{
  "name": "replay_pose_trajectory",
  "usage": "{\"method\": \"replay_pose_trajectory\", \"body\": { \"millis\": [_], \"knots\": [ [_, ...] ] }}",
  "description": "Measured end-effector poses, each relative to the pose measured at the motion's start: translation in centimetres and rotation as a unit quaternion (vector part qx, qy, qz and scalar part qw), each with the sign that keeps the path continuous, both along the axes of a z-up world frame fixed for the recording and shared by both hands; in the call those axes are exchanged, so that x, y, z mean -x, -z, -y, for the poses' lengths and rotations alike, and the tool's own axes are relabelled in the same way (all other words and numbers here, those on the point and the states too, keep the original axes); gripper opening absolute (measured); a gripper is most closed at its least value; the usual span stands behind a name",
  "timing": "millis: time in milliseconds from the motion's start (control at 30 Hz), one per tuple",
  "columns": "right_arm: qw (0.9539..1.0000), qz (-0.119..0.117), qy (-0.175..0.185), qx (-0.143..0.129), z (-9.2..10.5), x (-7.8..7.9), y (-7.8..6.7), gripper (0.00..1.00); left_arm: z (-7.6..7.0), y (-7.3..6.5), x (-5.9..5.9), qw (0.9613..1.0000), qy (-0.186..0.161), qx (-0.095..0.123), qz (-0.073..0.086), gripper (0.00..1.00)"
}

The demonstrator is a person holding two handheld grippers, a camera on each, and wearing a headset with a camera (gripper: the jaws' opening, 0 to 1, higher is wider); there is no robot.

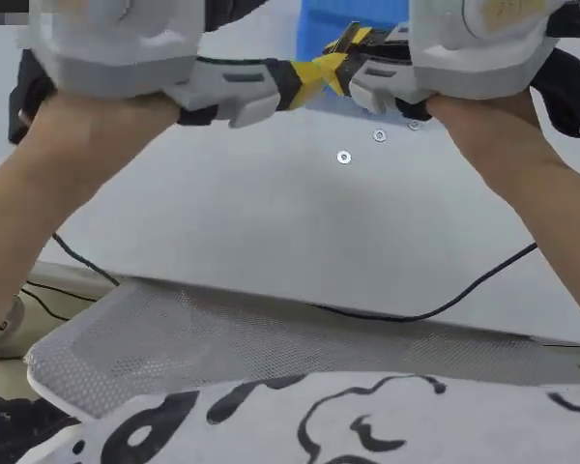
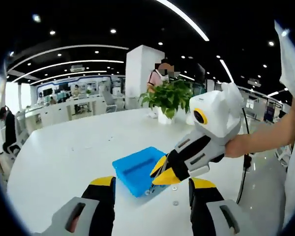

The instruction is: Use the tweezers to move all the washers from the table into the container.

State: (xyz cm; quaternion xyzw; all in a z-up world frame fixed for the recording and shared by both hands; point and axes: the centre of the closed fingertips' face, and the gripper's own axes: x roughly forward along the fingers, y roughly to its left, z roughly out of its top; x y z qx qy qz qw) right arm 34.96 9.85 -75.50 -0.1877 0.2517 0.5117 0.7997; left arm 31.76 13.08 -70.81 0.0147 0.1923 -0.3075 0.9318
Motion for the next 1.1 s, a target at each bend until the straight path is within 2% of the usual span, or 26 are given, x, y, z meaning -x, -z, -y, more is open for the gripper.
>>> {"method": "replay_pose_trajectory", "body": {
  "millis": [100, 200, 233, 333, 367, 400, 433, 500, 600, 667, 733, 800, 867, 900, 933, 1033, 1100],
  "knots": [
    [0.9999, 0.004, 0.01, -0.013, 0.4, -0.7, -0.9, 0.03, -1.9, 0.8, 1.4, 0.9983, -0.057, -0.007, 0.001, 0.78],
    [0.9996, 0.003, 0.015, -0.022, 0.4, -1.0, -1.7, 0.03, -2.7, 1.6, 3.5, 0.9963, -0.085, 0.004, -0.017, 0.8],
    [0.9996, 0.006, 0.016, -0.024, 0.5, -1.3, -1.9, 0.03, -3.5, 2.4, 4.2, 0.9945, -0.102, -0.015, -0.019, 0.81],
    [0.9992, 0.016, 0.025, -0.025, 0.8, -2.3, -2.4, 0.03, -4.4, 3.4, 5.8, 0.9913, -0.123, -0.04, -0.024, 0.86],
    [0.999, 0.019, 0.03, -0.026, 0.9, -2.6, -2.6, 0.03, -4.6, 3.4, 6.0, 0.99, -0.131, -0.046, -0.025, 0.9],
    [0.9988, 0.018, 0.036, -0.029, 0.9, -3.1, -2.6, 0.03, -5.3, 3.2, 6.0, 0.9875, -0.141, -0.066, -0.024, 0.95],
    [0.9986, 0.015, 0.04, -0.032, 0.9, -3.5, -2.5, 0.03, -5.8, 2.7, 5.7, 0.9846, -0.161, -0.069, -0.003, 0.98],
    [0.9982, 0.012, 0.048, -0.034, 0.7, -4.1, -2.3, 0.04, -5.7, 2.7, 6.1, 0.9854, -0.158, -0.063, -0.01, 0.97],
    [0.9977, 0.012, 0.06, -0.029, 0.4, -5.1, -1.6, 0.04, -5.7, 3.2, 6.7, 0.9841, -0.168, -0.047, -0.034, 0.99],
    [0.9977, 0.008, 0.063, -0.026, 0.1, -5.5, -1.0, 0.04, -5.7, 3.5, 7.0, 0.9826, -0.175, -0.044, -0.042, 0.99],
    [0.9974, 0.002, 0.068, -0.022, -0.1, -5.9, -0.2, 0.04, -5.4, 3.6, 7.2, 0.9827, -0.177, -0.042, -0.035, 0.99],
    [0.9972, -0.008, 0.072, -0.02, -0.1, -6.5, 0.9, 0.04, -4.8, 3.6, 7.0, 0.9846, -0.168, -0.039, -0.026, 0.99],
    [0.9968, -0.016, 0.076, -0.018, -0.2, -6.8, 1.8, 0.04, -4.7, 4.0, 7.0, 0.9852, -0.16, -0.06, -0.019, 0.99],
    [0.9967, -0.022, 0.077, -0.01, -0.2, -6.9, 2.5, 0.04, -4.7, 4.3, 7.1, 0.9853, -0.154, -0.072, -0.021, 0.99],
    [0.9966, -0.024, 0.079, -0.008, -0.2, -7.1, 2.9, 0.04, -4.9, 4.8, 7.3, 0.9842, -0.152, -0.084, -0.035, 0.99],
    [0.9951, -0.045, 0.087, -0.013, -0.3, -7.0, 3.8, 0.04, -5.2, 5.2, 7.3, 0.9817, -0.155, -0.105, -0.034, 0.99],
    [0.995, -0.046, 0.088, -0.012, -0.3, -7.0, 4.0, 0.04, -5.4, 5.3, 7.2, 0.981, -0.156, -0.11, -0.034, 0.99]
  ]
}}
